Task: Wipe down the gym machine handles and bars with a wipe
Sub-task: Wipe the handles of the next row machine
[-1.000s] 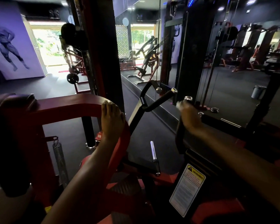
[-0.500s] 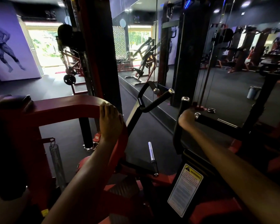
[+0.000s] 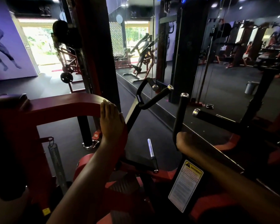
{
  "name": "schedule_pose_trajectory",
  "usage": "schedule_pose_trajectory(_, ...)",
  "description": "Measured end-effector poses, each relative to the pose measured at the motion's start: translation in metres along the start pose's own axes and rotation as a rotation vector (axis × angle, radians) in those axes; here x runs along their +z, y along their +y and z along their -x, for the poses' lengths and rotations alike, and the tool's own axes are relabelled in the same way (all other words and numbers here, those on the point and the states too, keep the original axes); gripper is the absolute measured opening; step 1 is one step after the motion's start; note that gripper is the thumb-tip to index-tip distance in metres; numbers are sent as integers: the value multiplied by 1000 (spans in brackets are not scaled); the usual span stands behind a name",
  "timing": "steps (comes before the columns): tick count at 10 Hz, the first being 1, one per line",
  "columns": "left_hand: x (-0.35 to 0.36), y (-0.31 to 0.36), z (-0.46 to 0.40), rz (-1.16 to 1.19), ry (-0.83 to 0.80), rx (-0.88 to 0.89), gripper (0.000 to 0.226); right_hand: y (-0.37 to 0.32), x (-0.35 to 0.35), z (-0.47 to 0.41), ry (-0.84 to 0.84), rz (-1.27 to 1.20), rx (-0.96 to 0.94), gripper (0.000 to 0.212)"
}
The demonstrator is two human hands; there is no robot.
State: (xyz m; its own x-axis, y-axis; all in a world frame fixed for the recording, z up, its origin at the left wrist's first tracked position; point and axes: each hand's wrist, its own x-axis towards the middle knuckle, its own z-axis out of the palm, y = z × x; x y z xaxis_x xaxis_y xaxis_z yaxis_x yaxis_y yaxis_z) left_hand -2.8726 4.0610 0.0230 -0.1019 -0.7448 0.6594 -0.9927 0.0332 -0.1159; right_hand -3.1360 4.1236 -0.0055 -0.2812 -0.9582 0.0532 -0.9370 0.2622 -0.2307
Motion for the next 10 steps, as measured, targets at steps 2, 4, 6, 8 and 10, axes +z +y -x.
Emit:
schedule_pose_trajectory(2,20,-1,9,99,204,48,44,-21,-55,-61,346,-98,-254,23)
schedule_pose_trajectory(4,28,-3,21,157,230,76,58,2,-46,-74,338,217,-340,32)
schedule_pose_trajectory(6,26,2,25,186,199,22,63,8,0,-2,97,517,-725,26)
schedule_pose_trajectory(8,31,4,25,208,197,-2,65,2,-67,-107,290,219,-447,25)
schedule_pose_trajectory(10,33,4,28,231,187,-1,61,12,-35,-82,183,262,-621,18)
